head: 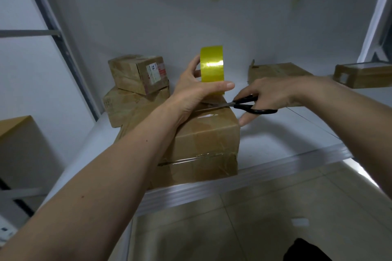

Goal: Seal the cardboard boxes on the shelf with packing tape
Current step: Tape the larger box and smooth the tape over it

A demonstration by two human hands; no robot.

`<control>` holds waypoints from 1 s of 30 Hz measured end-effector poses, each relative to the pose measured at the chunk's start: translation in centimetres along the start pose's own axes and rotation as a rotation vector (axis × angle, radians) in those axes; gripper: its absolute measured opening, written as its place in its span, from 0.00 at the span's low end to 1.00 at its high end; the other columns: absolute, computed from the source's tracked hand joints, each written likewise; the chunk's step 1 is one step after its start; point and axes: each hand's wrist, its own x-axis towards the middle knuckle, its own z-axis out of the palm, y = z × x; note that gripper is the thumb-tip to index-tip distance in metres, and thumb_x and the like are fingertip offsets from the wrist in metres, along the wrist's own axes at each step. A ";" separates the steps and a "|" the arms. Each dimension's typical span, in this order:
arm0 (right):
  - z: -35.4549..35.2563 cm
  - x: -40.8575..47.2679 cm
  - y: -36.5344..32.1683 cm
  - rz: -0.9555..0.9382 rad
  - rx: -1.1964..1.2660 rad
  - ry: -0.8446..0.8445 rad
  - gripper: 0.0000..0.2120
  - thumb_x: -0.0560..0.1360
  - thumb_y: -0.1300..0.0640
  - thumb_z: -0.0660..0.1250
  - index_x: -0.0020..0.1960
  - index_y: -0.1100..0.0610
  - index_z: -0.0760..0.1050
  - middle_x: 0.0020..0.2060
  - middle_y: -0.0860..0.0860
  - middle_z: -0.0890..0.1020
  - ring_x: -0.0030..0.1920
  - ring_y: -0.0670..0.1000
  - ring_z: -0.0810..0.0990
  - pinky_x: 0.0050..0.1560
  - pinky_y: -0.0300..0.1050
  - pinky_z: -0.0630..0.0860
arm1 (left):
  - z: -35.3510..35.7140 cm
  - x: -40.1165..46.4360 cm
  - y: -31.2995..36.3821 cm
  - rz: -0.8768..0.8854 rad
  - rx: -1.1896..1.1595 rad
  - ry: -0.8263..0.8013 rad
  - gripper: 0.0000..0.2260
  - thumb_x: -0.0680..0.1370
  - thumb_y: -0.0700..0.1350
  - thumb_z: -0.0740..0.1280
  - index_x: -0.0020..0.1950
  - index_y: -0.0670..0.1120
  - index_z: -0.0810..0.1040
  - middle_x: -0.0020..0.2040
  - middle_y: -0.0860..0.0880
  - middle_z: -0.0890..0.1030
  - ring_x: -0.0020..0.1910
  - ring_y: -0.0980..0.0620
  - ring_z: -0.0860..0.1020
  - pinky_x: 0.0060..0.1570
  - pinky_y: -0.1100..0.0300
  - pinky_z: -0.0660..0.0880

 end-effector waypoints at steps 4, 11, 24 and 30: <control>-0.2 0.2 0.3 -0.012 -0.080 0.104 0.27 0.56 0.34 0.77 0.53 0.38 0.78 0.52 0.42 0.77 0.52 0.47 0.75 0.51 0.45 0.73 | 0.1 -0.1 0.2 0.003 -0.017 -0.002 0.52 0.49 0.55 0.86 0.70 0.50 0.72 0.61 0.40 0.79 0.56 0.41 0.81 0.52 0.42 0.81; 0.0 -0.5 0.0 -0.004 -0.170 0.197 0.20 0.57 0.39 0.80 0.46 0.41 0.81 0.42 0.47 0.82 0.42 0.48 0.77 0.39 0.43 0.73 | 0.0 -0.4 0.6 -0.003 -0.043 -0.008 0.53 0.50 0.52 0.86 0.72 0.49 0.70 0.61 0.41 0.80 0.53 0.45 0.83 0.47 0.52 0.81; 0.1 0.2 -0.4 0.048 -0.352 0.357 0.18 0.61 0.35 0.76 0.44 0.45 0.81 0.36 0.47 0.80 0.37 0.48 0.76 0.30 0.41 0.64 | 0.1 -0.8 1.3 0.067 -0.161 0.130 0.45 0.56 0.46 0.83 0.70 0.46 0.71 0.60 0.39 0.79 0.47 0.50 0.84 0.43 0.55 0.81; 1.8 1.5 2.9 0.317 -0.190 0.347 0.23 0.63 0.39 0.77 0.33 0.59 0.77 0.29 0.53 0.73 0.29 0.51 0.69 0.29 0.43 0.61 | -0.9 -0.6 1.7 0.086 -0.312 0.287 0.39 0.63 0.42 0.81 0.72 0.44 0.69 0.51 0.45 0.80 0.44 0.52 0.83 0.43 0.56 0.80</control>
